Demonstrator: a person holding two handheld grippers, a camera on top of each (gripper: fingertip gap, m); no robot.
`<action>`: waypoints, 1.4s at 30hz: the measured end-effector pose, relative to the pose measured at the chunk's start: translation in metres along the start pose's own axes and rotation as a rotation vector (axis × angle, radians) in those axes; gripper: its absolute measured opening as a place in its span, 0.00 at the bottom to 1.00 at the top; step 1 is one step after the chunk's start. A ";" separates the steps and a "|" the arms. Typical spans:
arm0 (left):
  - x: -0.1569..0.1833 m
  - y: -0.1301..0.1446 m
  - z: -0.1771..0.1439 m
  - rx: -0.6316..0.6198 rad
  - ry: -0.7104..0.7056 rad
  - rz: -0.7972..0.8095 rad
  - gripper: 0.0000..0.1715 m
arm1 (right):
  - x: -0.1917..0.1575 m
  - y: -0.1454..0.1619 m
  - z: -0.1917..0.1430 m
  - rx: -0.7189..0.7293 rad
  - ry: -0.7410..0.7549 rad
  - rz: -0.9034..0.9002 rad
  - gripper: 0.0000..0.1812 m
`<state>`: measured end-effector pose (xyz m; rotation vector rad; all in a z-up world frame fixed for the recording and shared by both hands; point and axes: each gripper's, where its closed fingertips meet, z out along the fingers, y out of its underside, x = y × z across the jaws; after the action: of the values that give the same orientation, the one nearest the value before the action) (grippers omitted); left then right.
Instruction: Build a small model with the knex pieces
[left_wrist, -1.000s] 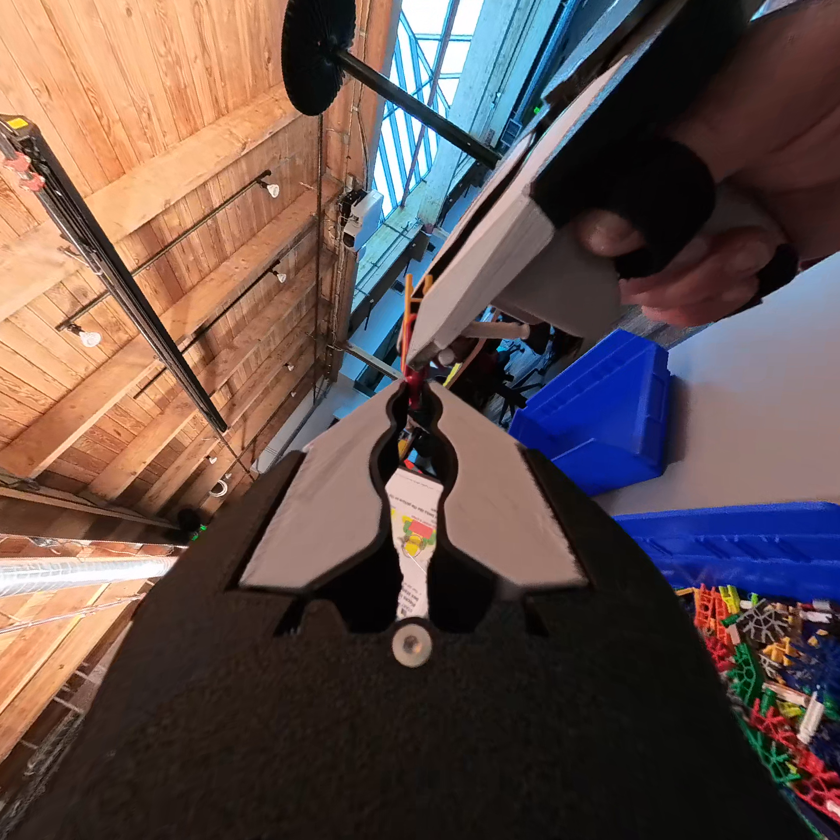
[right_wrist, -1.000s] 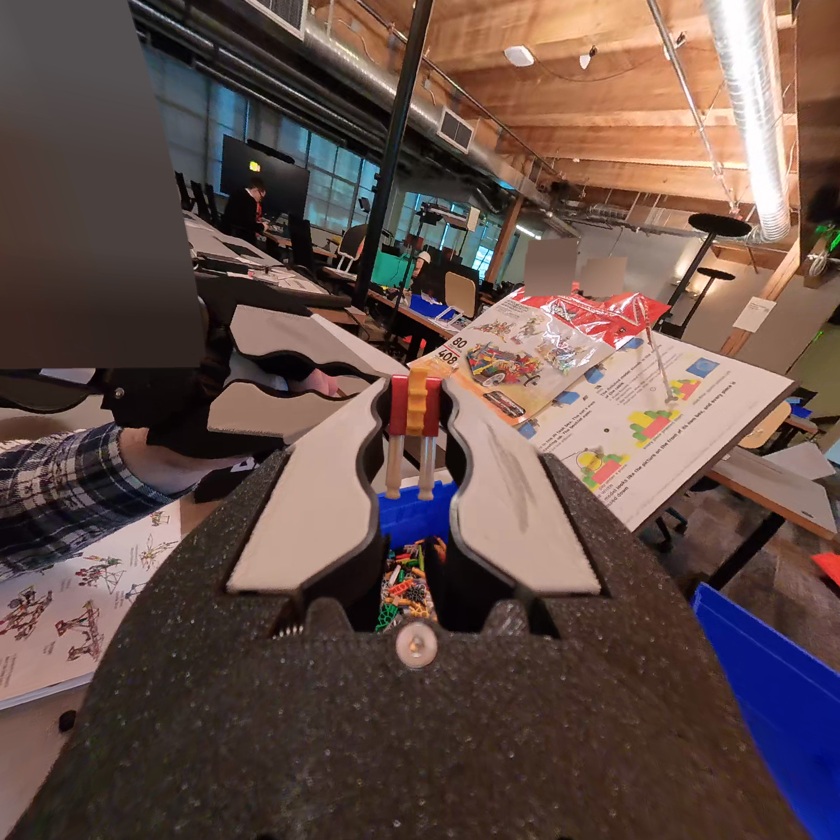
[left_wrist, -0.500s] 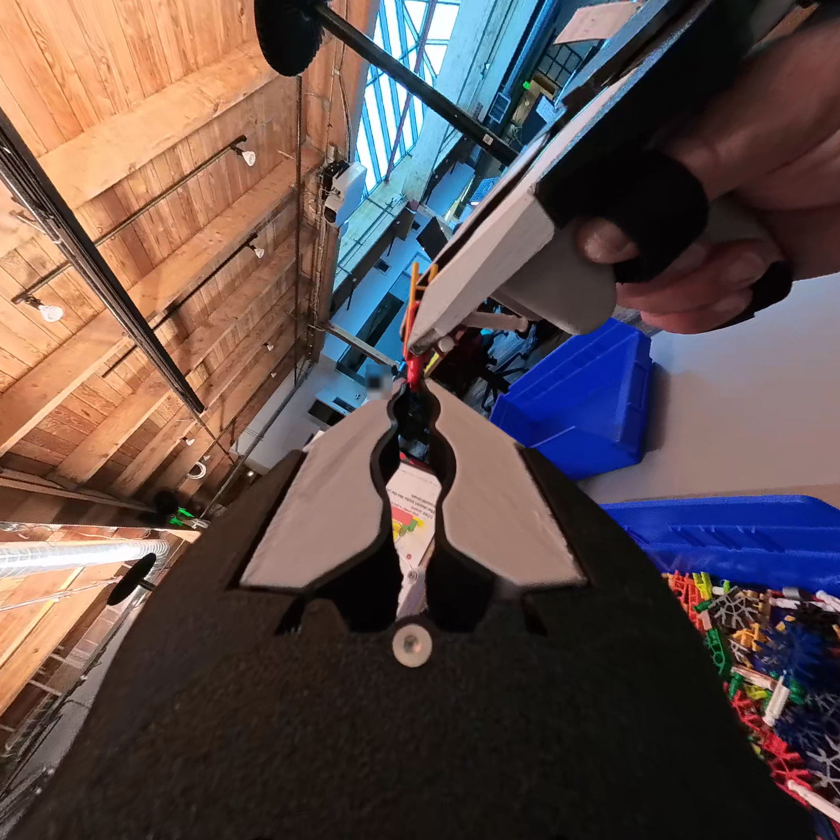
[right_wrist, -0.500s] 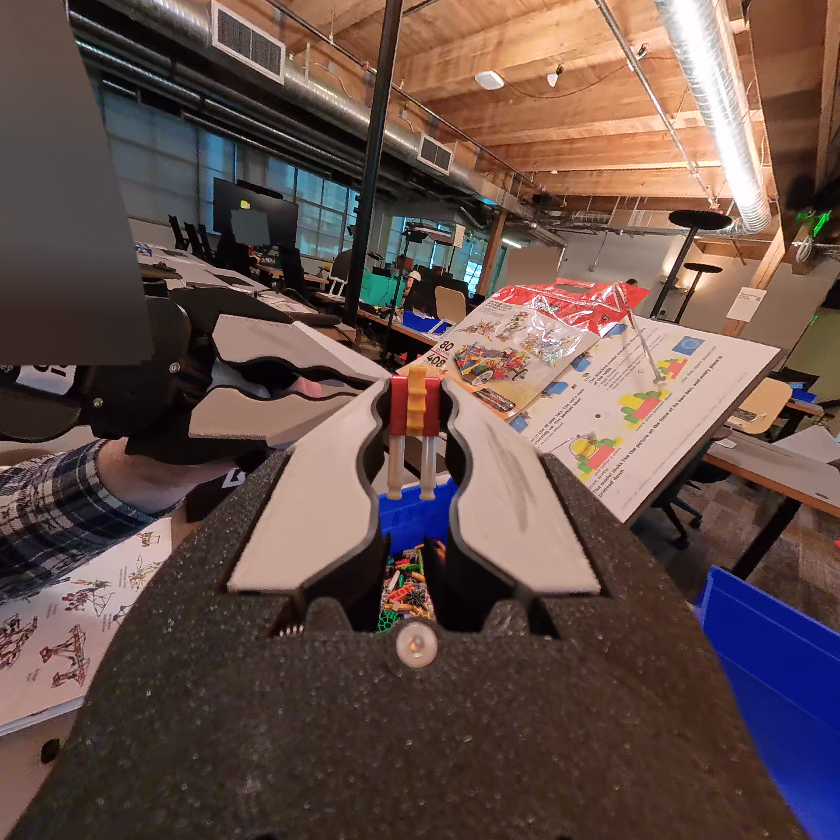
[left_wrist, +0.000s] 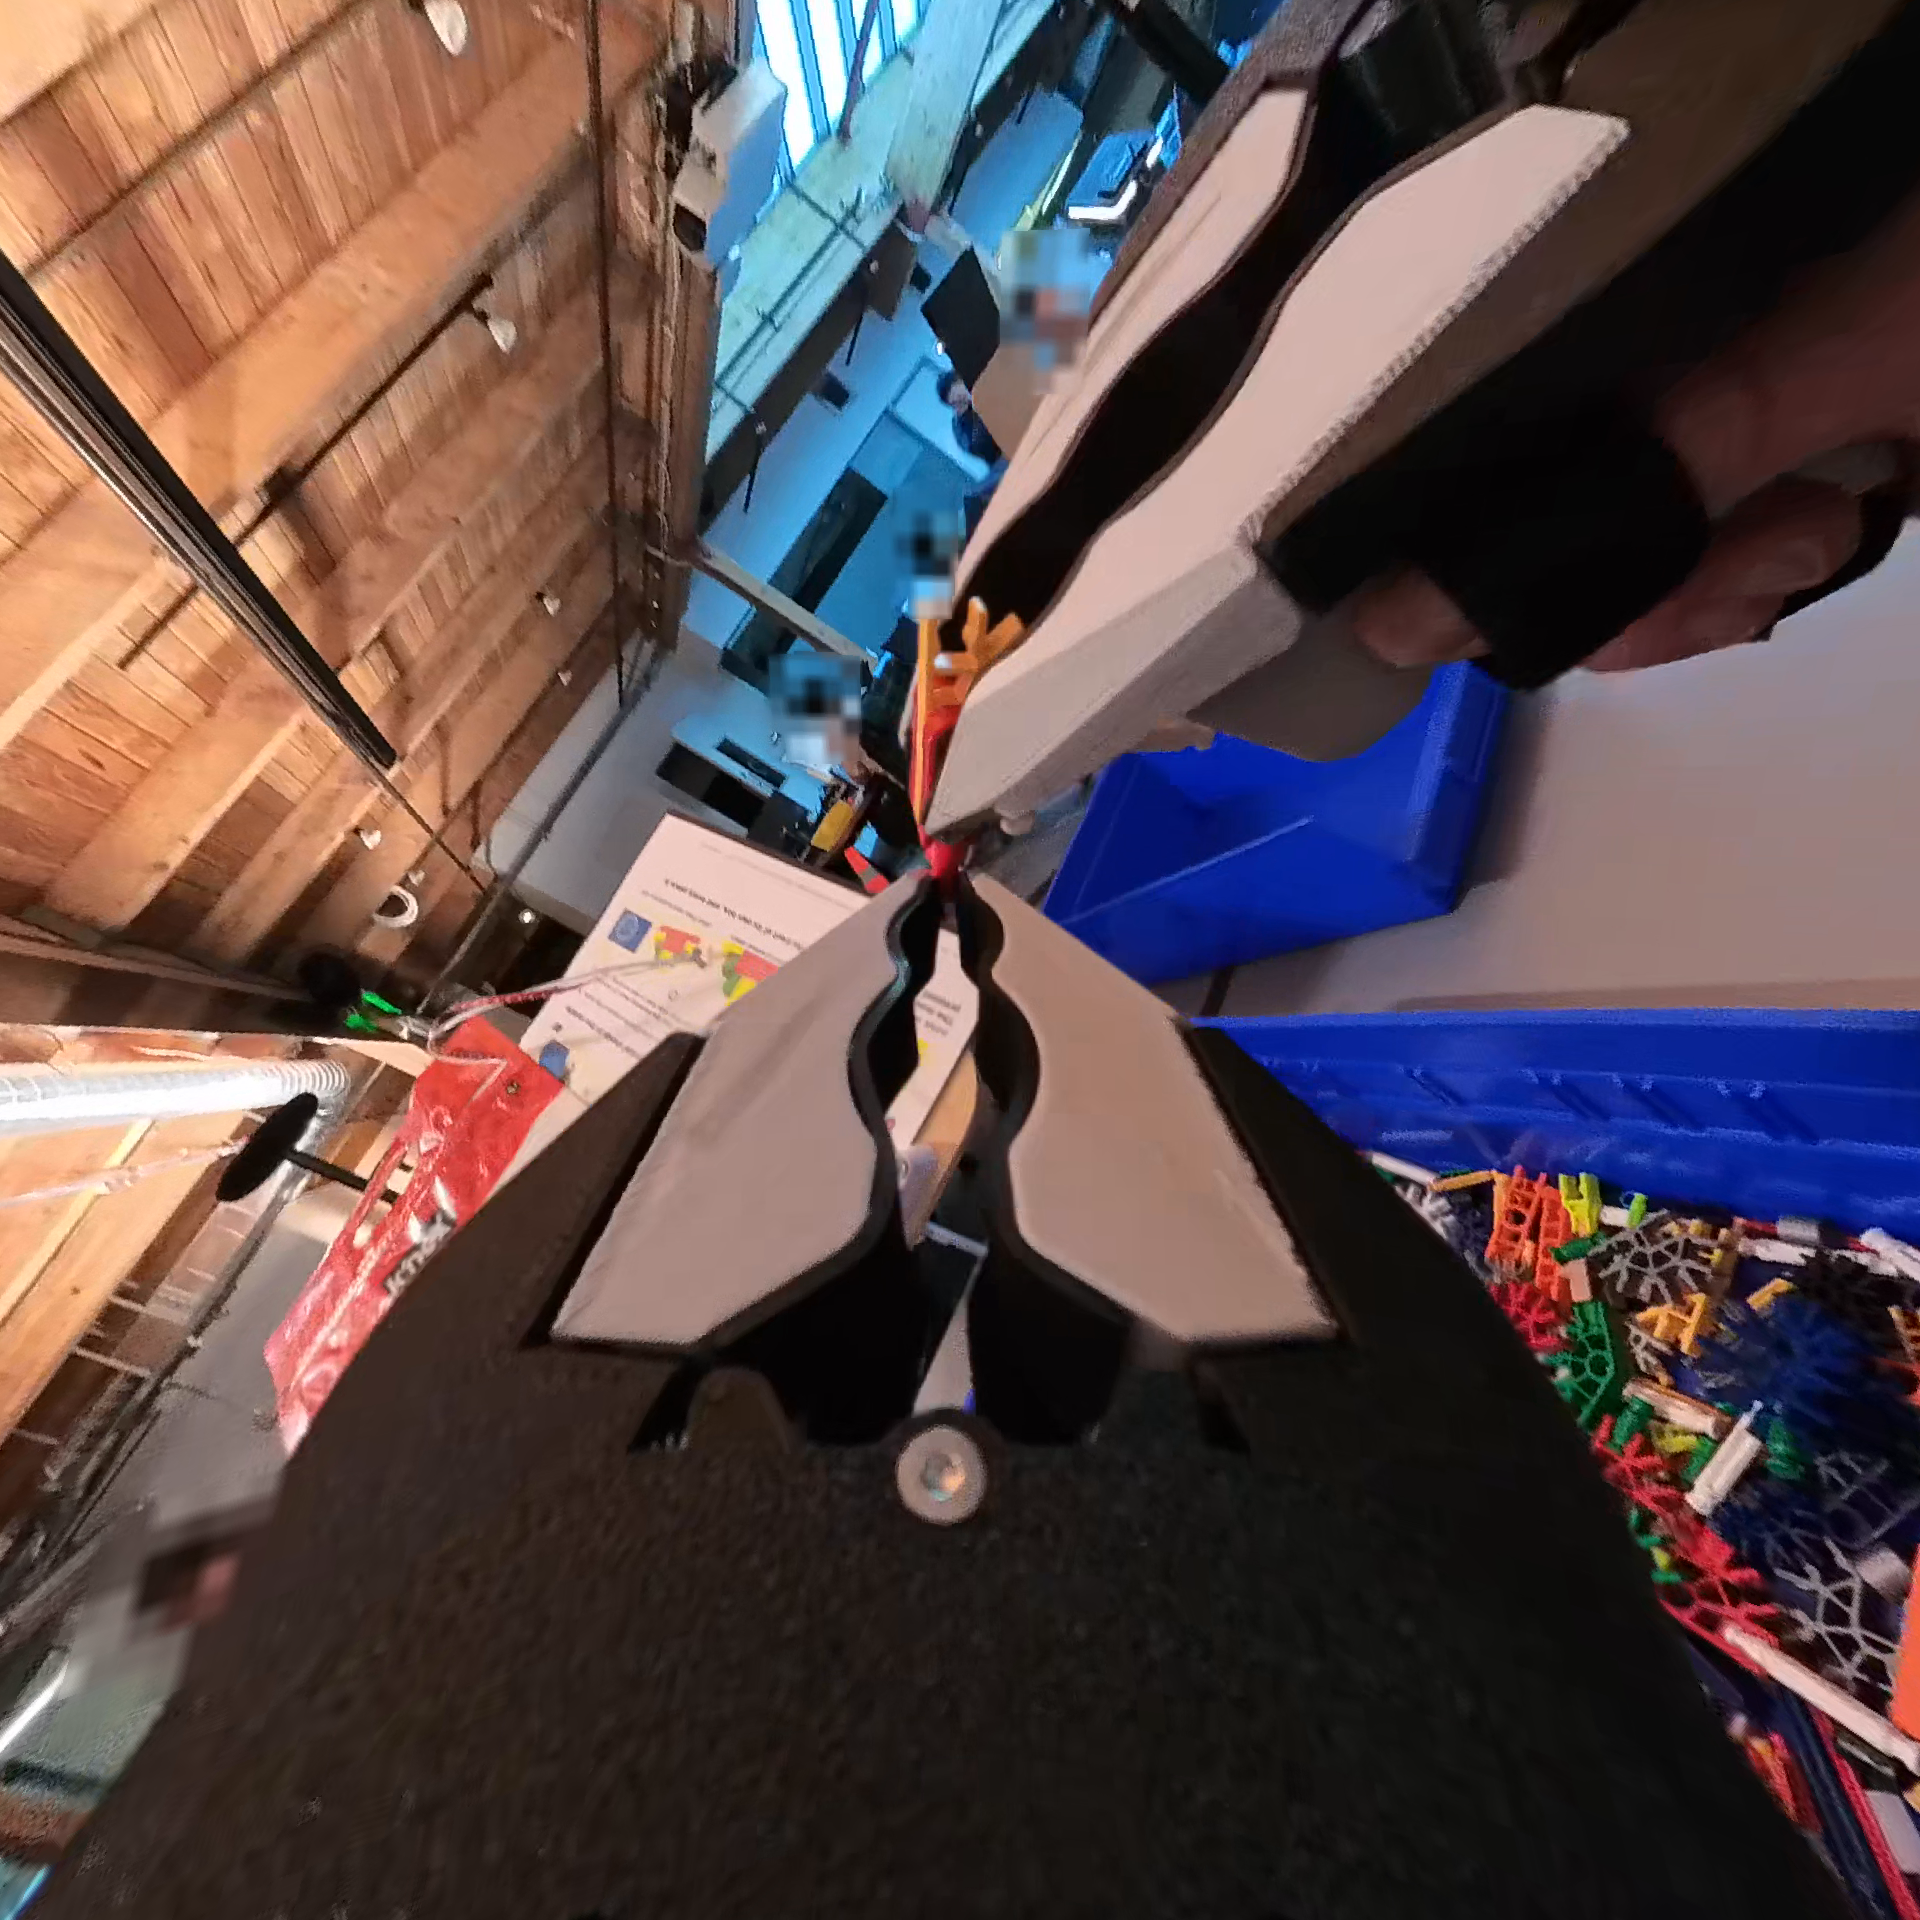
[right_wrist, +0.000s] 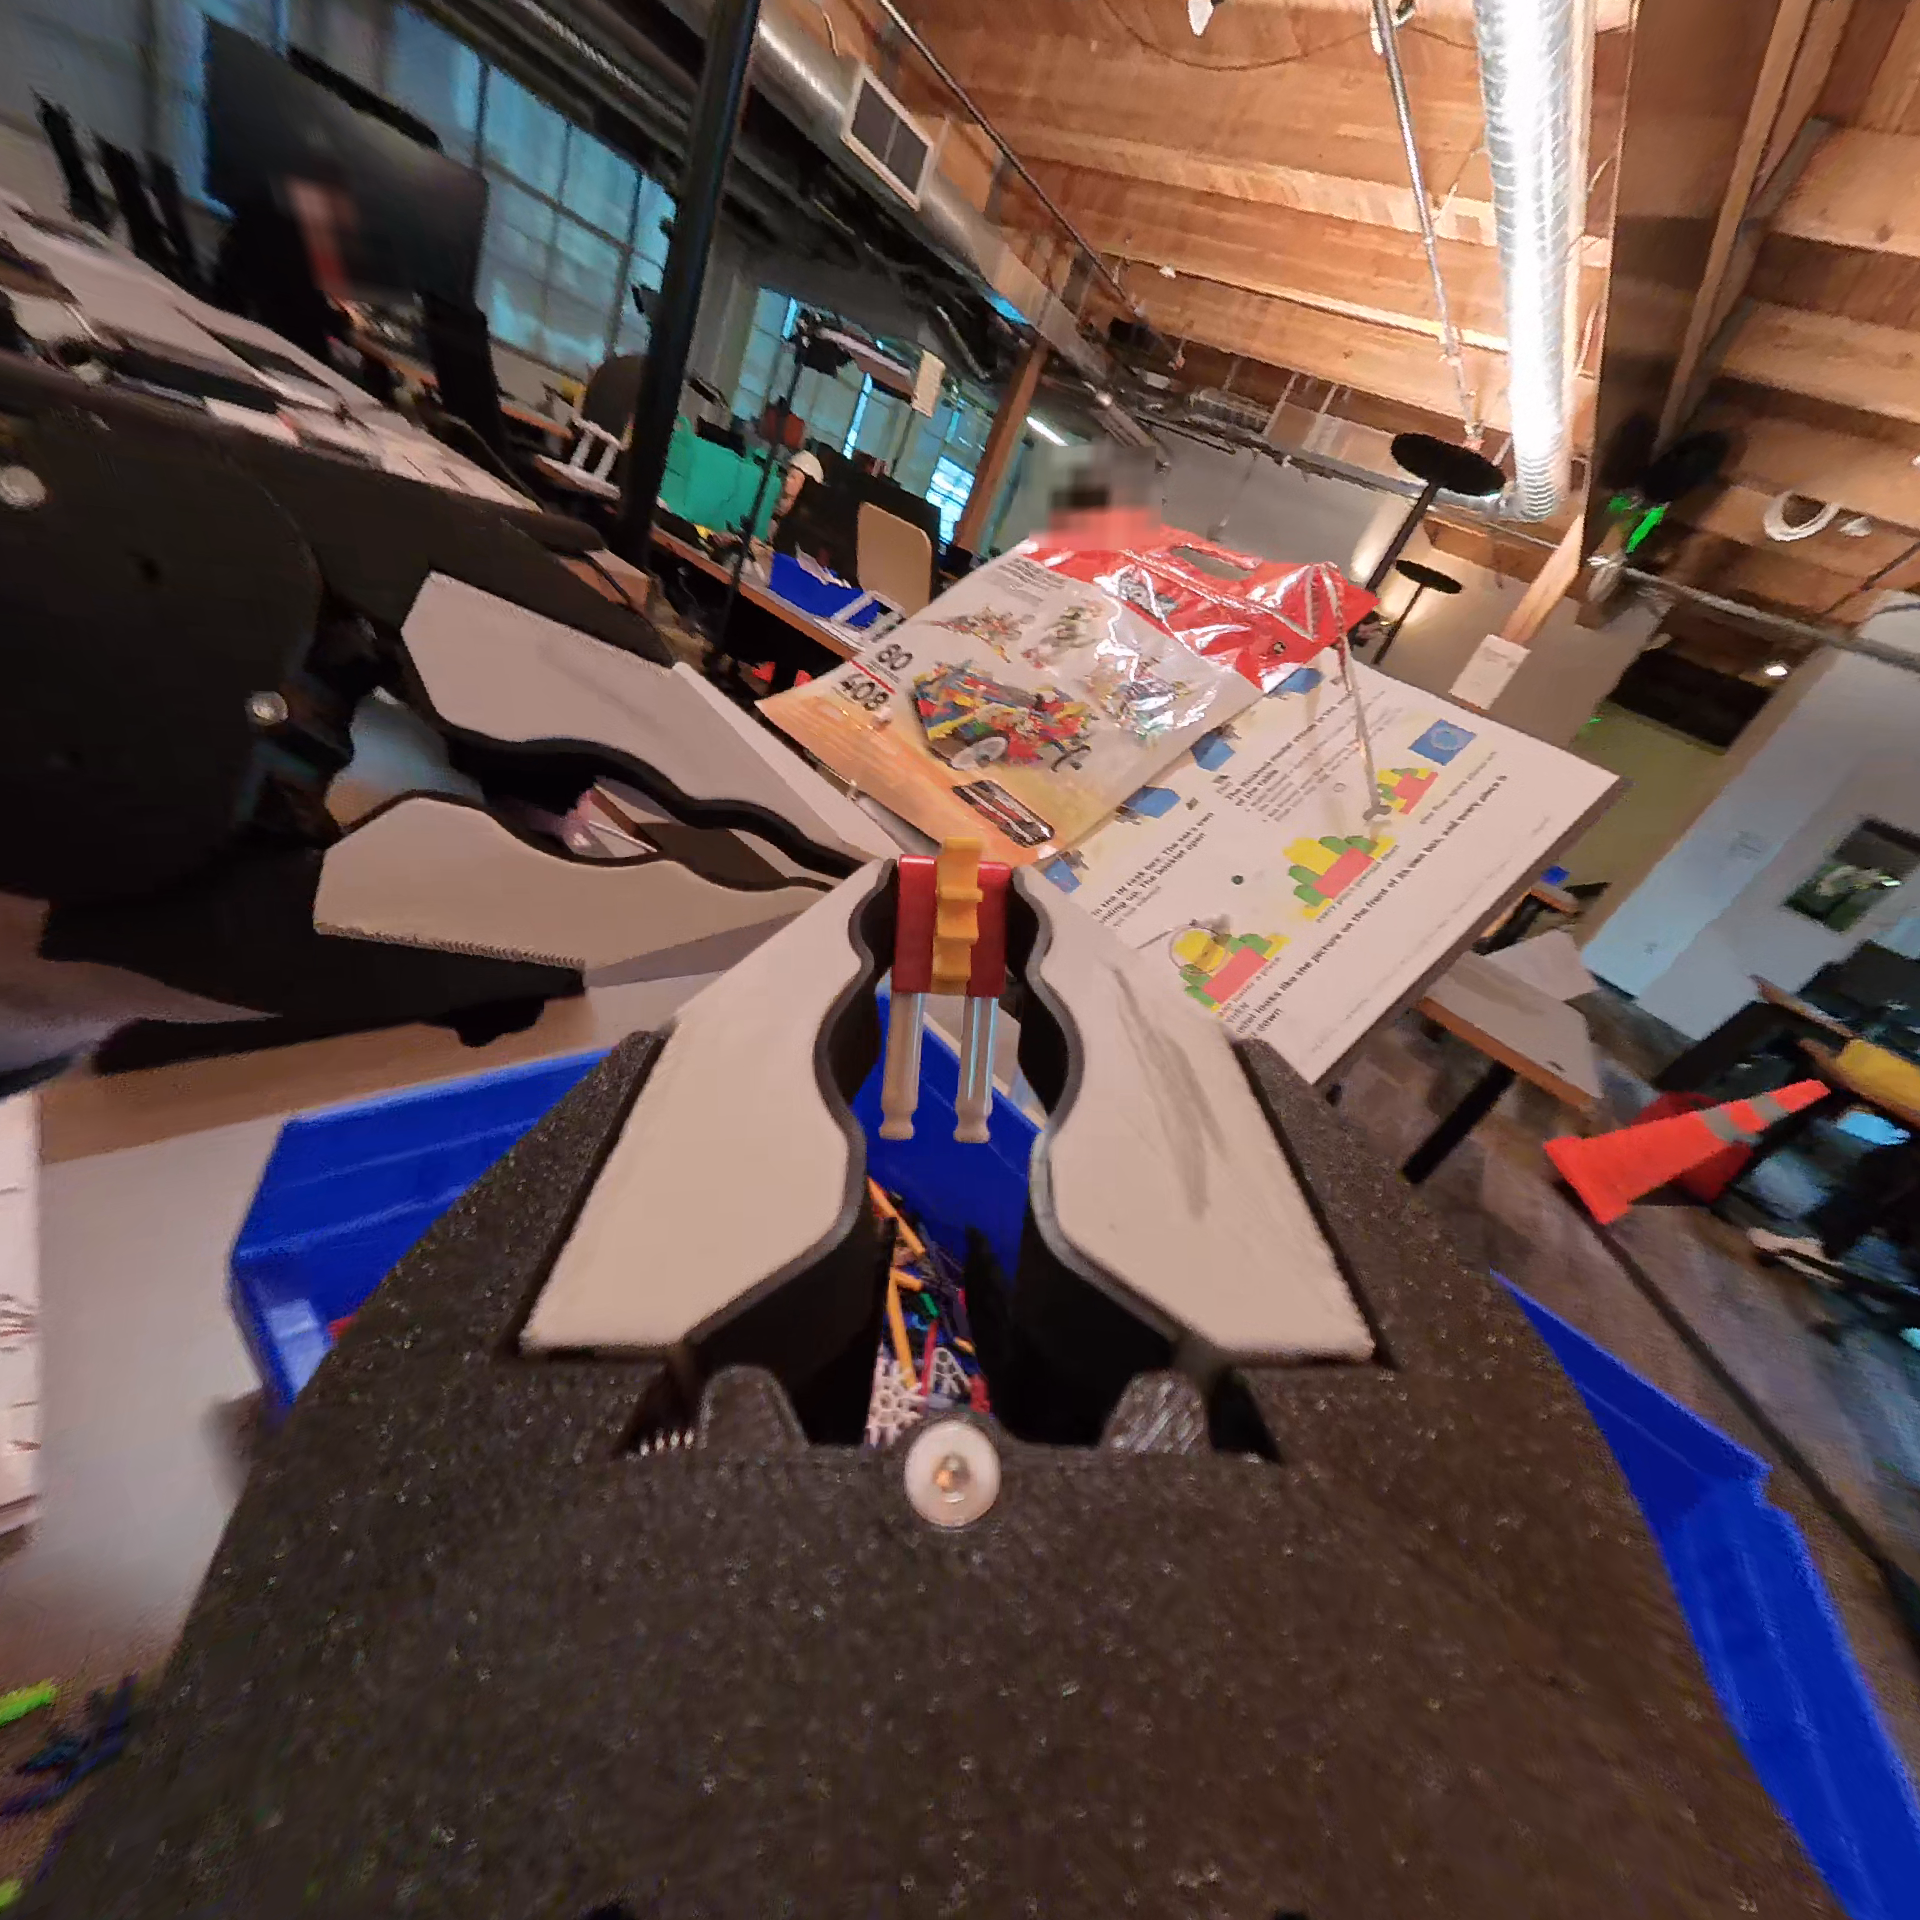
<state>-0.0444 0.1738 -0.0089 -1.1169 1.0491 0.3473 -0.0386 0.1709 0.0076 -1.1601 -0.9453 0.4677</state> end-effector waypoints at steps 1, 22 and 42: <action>0.000 0.004 0.001 -0.019 0.001 0.000 0.00 | 0.000 0.003 0.003 -0.013 0.010 -0.022 0.11; 0.041 0.089 0.034 -0.314 0.193 -0.290 0.00 | 0.004 0.092 0.051 -0.296 0.001 -0.014 0.10; 0.015 0.049 0.028 0.014 0.240 -0.683 0.00 | 0.016 0.069 0.047 -0.047 -0.299 0.837 0.11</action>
<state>-0.0565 0.2157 -0.0477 -1.4505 0.8091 -0.3443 -0.0585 0.2342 -0.0458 -1.5354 -0.6826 1.3233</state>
